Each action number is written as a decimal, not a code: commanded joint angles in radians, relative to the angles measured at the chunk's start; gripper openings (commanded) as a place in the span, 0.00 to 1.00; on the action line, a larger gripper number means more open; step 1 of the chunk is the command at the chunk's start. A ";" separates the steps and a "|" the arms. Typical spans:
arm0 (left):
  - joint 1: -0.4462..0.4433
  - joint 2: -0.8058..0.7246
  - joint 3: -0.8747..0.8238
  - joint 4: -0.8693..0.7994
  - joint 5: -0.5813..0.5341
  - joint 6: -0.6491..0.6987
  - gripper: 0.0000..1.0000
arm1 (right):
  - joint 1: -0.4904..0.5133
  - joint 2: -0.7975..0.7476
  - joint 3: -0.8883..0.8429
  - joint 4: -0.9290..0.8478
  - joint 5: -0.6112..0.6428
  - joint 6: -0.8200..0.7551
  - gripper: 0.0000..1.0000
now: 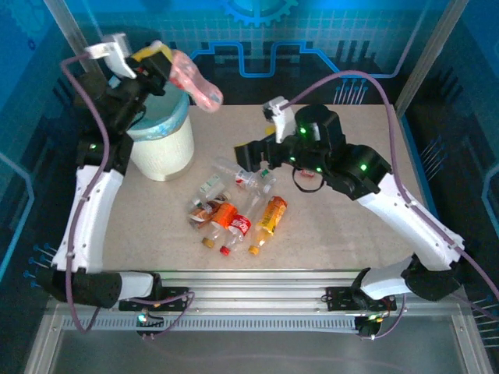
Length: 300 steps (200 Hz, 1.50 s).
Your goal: Put the plastic bottles in the bin
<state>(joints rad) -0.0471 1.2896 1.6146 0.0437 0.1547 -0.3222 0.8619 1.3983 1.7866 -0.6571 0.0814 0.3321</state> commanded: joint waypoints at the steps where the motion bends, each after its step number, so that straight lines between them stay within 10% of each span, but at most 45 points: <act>1: 0.036 -0.005 0.030 -0.056 -0.264 0.209 0.00 | 0.065 0.080 0.101 0.014 0.028 -0.033 1.00; 75: 0.195 0.111 0.025 -0.049 -0.297 0.240 0.00 | 0.167 0.658 0.937 -0.256 -0.115 -0.084 1.00; 241: 0.284 0.302 -0.134 0.109 -0.252 0.395 0.07 | 0.201 0.611 0.644 -0.291 -0.099 -0.107 1.00; 268: 0.287 0.323 -0.147 0.118 -0.235 0.405 0.18 | 0.201 0.591 0.582 -0.285 -0.089 -0.104 1.00; 300: 0.287 0.327 -0.139 0.105 -0.243 0.409 0.63 | 0.202 0.563 0.531 -0.285 -0.060 -0.107 1.00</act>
<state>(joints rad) 0.2283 1.6169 1.4685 0.1143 -0.0902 0.0643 1.0531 2.0205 2.3497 -0.9276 -0.0055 0.2417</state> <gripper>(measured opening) 0.567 0.999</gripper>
